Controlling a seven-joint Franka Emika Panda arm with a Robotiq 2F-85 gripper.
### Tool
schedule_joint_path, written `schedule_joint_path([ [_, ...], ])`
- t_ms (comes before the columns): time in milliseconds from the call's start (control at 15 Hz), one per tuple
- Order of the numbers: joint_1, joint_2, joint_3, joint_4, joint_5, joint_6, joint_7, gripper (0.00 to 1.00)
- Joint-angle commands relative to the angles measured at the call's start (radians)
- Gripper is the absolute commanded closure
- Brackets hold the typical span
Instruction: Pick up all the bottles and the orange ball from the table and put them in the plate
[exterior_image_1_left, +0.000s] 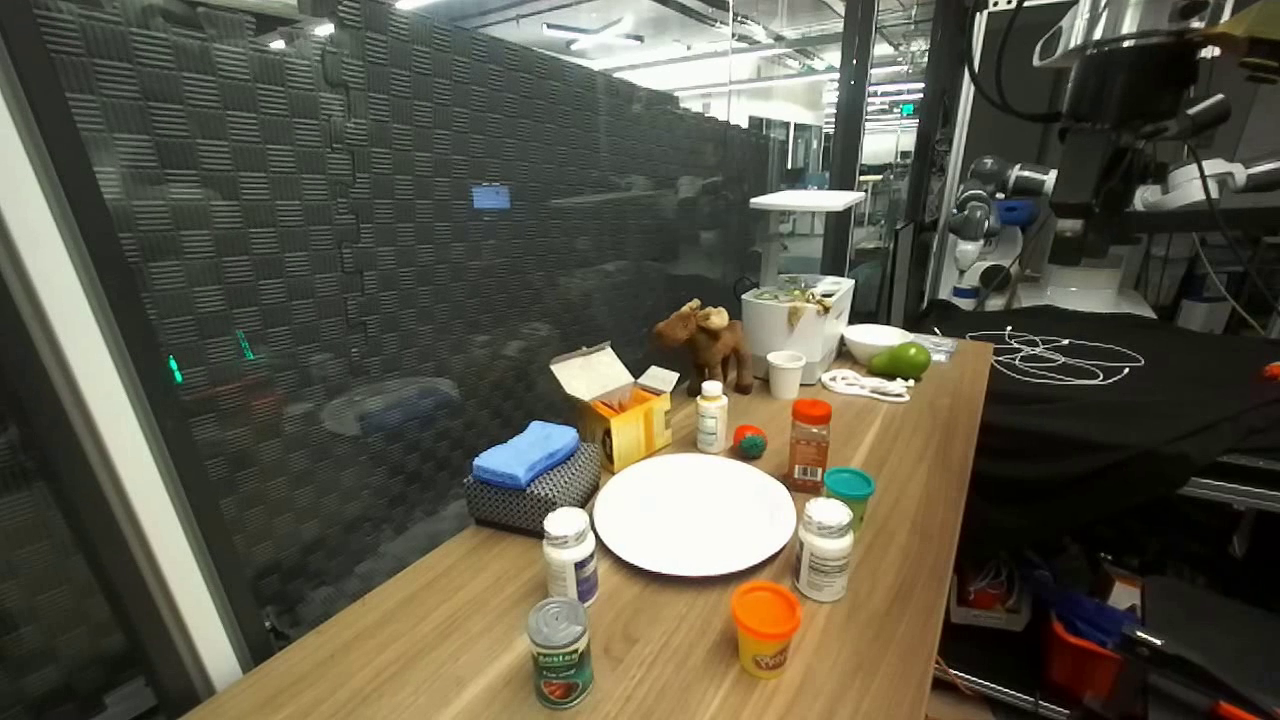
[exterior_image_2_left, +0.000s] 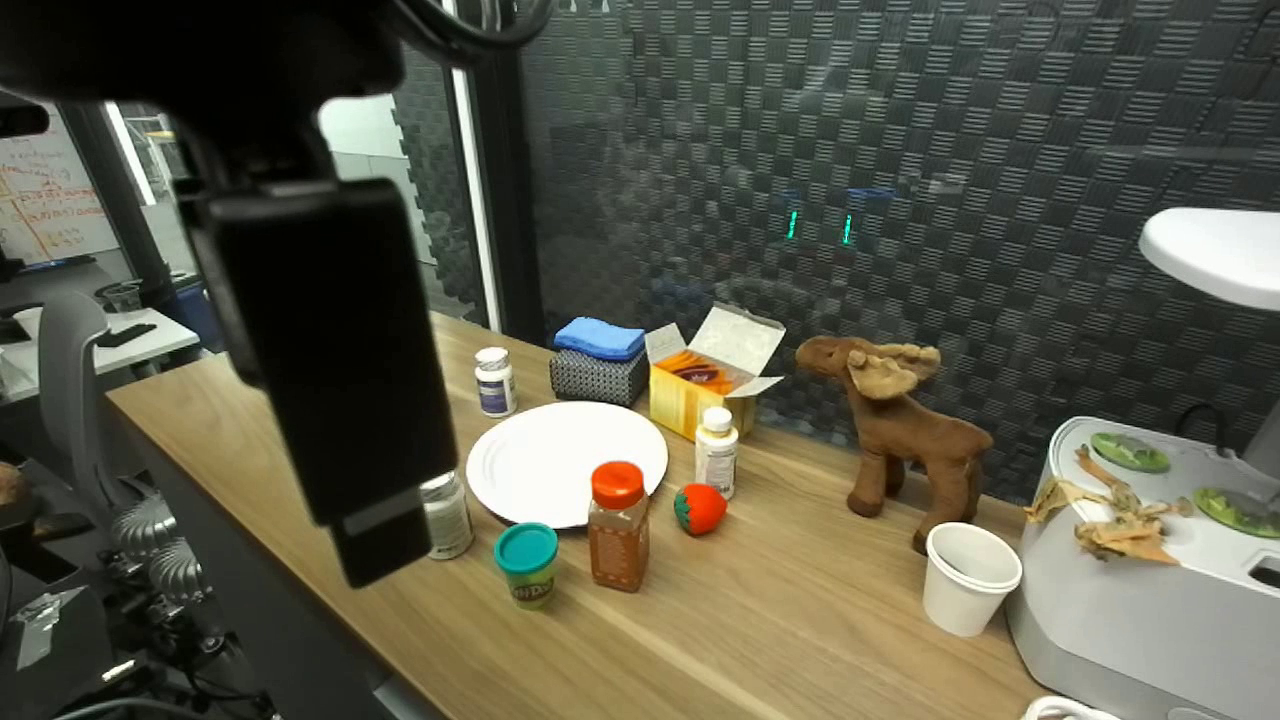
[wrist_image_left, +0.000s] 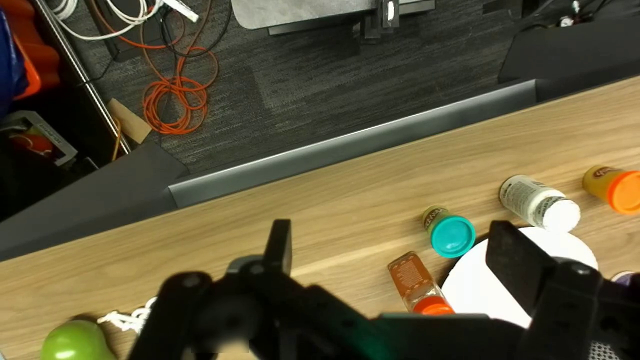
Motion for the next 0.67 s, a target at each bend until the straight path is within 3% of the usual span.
schedule_joint_path([
  [0,-0.011,0.002,0.010,0.002,0.006,-0.001,-0.005,0.00],
  [267,0.020,0.058,0.003,0.035,0.039,0.033,-0.032,0.00],
  [600,0.106,0.277,0.070,0.122,0.113,0.263,0.001,0.00],
])
